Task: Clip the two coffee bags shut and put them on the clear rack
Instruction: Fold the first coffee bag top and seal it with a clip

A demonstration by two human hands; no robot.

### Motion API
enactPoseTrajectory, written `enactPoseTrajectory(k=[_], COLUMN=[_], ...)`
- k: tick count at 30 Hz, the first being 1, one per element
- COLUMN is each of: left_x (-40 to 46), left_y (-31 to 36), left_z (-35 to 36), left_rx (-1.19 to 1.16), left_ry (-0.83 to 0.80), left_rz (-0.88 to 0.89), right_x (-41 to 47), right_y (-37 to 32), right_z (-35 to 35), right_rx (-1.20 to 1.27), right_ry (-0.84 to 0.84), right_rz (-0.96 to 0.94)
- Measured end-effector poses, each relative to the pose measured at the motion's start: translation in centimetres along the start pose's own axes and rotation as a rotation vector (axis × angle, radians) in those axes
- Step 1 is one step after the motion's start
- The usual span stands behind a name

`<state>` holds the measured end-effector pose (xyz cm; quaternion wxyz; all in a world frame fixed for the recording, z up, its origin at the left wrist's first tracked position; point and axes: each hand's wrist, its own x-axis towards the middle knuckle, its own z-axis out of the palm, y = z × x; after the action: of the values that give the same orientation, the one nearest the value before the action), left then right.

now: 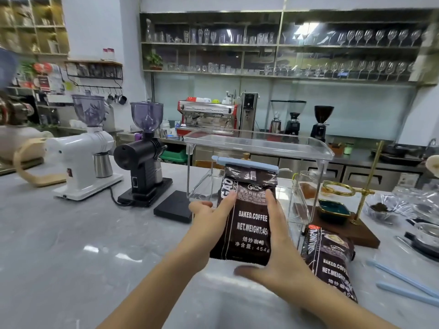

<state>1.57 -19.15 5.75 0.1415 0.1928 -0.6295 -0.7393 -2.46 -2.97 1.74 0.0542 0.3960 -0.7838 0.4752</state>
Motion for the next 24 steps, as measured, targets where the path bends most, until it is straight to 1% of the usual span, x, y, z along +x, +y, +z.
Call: enactPoseTrajectory(k=[2, 4, 8, 10, 16, 24], left_x=[0.4, 0.7, 1.1, 1.5, 3.5, 6.1], left_y=[0.2, 0.1, -0.1, 0.0, 1.2, 1.5], left_z=[-0.2, -0.7, -2.0, -2.3, -3.5, -3.0], left_rx=[-0.008, 0.011, 0.232, 0.315, 0.473, 0.636], left_ry=[-0.046, -0.121, -0.286, -0.323, -0.295, -0.083], left_rz=[0.031, 0.118, 0.306, 0.367, 0.474, 0.585], right_x=[0.8, 1.6, 3.2, 4.0, 6.4, 9.7], right_y=[0.1, 0.1, -0.2, -0.4, 0.1, 0.7], right_z=[-0.1, -0.6, -1.4, -1.5, -1.8, -1.4], right_rx=[0.036, 0.042, 0.058, 0.049, 0.018, -0.075], right_ry=[0.04, 0.069, 0.056, 0.047, 0.028, 0.017], right_rz=[-0.02, -0.03, -0.044, -0.037, 0.015, 0.011])
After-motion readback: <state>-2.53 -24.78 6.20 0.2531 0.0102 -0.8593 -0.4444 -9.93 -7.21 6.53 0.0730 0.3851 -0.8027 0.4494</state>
